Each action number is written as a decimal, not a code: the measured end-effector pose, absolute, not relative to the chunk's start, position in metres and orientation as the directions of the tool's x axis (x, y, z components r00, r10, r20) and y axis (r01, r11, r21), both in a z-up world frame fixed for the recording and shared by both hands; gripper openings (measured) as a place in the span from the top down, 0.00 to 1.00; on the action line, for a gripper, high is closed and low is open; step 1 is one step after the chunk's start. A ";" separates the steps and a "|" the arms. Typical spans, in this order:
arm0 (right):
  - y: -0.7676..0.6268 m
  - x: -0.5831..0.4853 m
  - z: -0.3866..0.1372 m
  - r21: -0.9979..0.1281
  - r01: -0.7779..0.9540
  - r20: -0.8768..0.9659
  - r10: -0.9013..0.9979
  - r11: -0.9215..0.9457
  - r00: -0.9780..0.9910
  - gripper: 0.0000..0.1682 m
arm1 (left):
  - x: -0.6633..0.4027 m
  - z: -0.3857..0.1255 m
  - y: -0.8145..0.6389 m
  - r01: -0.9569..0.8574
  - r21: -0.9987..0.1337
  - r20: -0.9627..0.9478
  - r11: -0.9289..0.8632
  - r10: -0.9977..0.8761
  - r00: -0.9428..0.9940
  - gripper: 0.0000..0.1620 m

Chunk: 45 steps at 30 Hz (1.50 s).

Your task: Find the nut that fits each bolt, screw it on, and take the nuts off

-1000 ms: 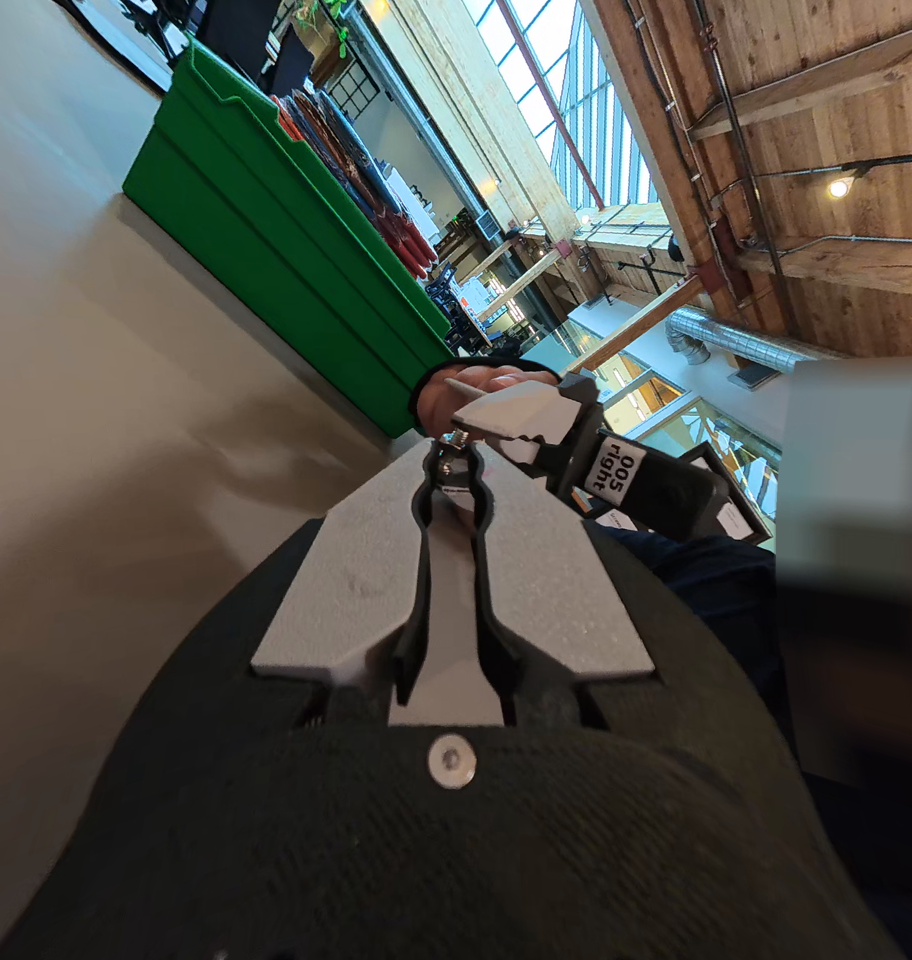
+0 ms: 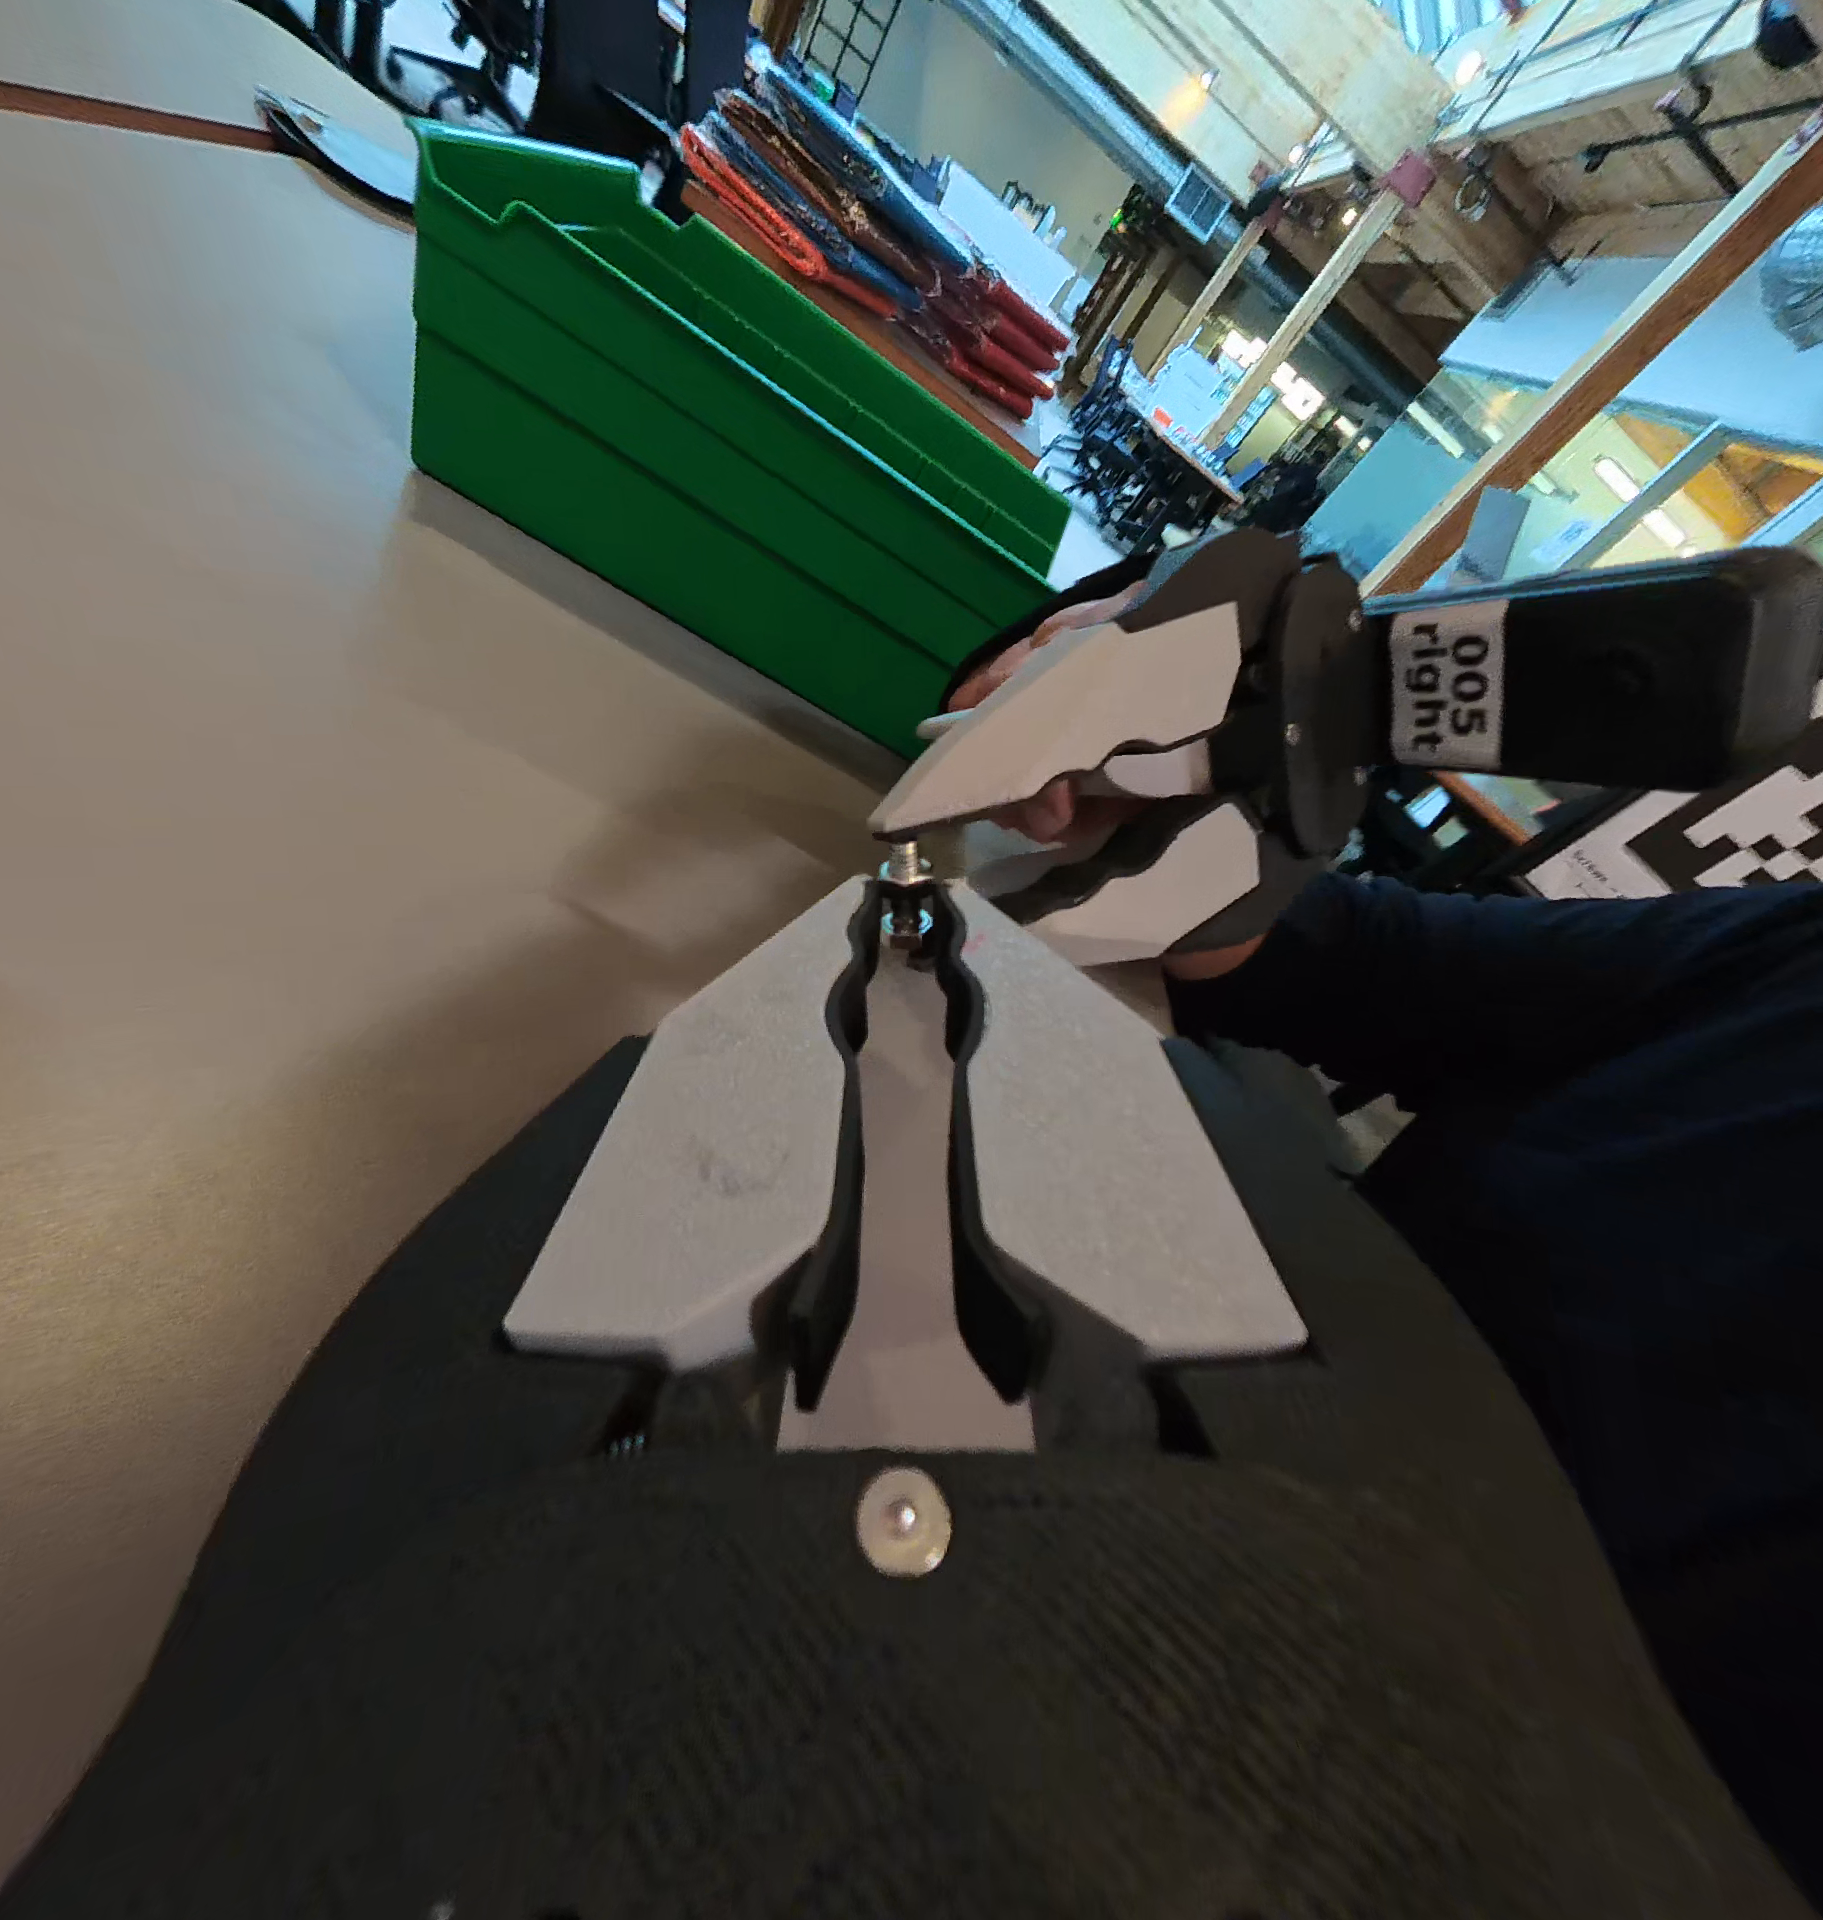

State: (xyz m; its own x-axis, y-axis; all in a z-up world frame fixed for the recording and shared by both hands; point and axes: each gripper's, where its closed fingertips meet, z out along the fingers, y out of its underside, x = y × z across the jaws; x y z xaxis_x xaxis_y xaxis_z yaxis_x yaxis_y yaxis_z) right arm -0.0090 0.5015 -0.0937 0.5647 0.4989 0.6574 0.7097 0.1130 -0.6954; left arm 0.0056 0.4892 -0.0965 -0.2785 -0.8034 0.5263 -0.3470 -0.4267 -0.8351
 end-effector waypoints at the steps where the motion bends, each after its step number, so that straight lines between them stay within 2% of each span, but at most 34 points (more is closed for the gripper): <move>1: 0.501 -0.009 -0.095 -0.685 0.719 0.667 0.496 0.116 0.556 0.89 | 0.005 -0.098 0.489 -0.352 -0.844 0.505 -0.404 -0.820 -0.270 0.95; 4: 0.499 -0.012 -0.093 -0.692 0.707 0.668 0.498 0.143 0.553 0.87 | 0.004 -0.095 0.489 -0.340 -0.867 0.462 -0.364 -0.843 -0.277 0.96; 6: 0.494 -0.013 -0.087 -0.754 0.642 0.599 0.548 0.140 0.584 0.86 | 0.003 -0.089 0.488 -0.324 -0.858 0.492 -0.397 -0.816 -0.304 0.96; 9: 0.492 -0.001 -0.073 -0.845 0.524 0.478 0.584 0.104 0.656 0.91 | 0.000 -0.088 0.490 -0.322 -0.866 0.479 -0.384 -0.823 -0.306 0.96; 13: 0.491 -0.001 -0.067 -0.967 0.236 0.099 0.714 -0.095 0.693 0.93 | -0.002 -0.087 0.478 -0.319 -0.916 0.354 -0.245 -0.867 -0.351 0.96; 16: 0.493 -0.003 -0.073 -0.961 0.075 -0.157 0.745 -0.267 0.648 0.94 | 0.000 -0.093 0.475 -0.333 -0.930 0.271 -0.154 -0.901 -0.339 0.96; 18: 0.488 -0.006 -0.071 -0.948 0.007 -0.254 0.767 -0.320 0.589 0.98 | 0.002 -0.094 0.477 -0.333 -0.935 0.236 -0.125 -0.918 -0.318 0.96; 30: 0.492 -0.007 -0.081 -0.940 0.047 -0.240 0.750 -0.339 0.616 0.98 | 0.005 -0.096 0.480 -0.326 -0.944 0.135 -0.041 -0.953 -0.272 0.96; 34: 0.491 -0.008 -0.081 -0.938 0.037 -0.253 0.753 -0.346 0.608 0.96 | 0.005 -0.090 0.483 -0.299 -0.953 0.130 -0.048 -0.957 -0.261 0.96; 39: 0.491 -0.009 -0.078 -0.949 0.053 -0.214 0.756 -0.312 0.618 0.98 | 0.004 -0.090 0.481 -0.296 -0.953 0.153 -0.068 -0.950 -0.273 0.96; 45: 0.491 -0.008 -0.077 -0.941 0.021 -0.258 0.757 -0.337 0.601 0.99 | 0.005 -0.088 0.481 -0.288 -0.955 0.158 -0.076 -0.948 -0.275 0.96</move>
State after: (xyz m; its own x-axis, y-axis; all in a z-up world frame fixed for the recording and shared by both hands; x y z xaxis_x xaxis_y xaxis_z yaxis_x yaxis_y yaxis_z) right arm -0.0080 0.4910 -0.0769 0.6006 0.7569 -0.2576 0.0206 -0.3367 -0.9414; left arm 0.0046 0.4811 -0.0884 -0.2746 -0.9484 0.1584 -0.2880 -0.0760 -0.9546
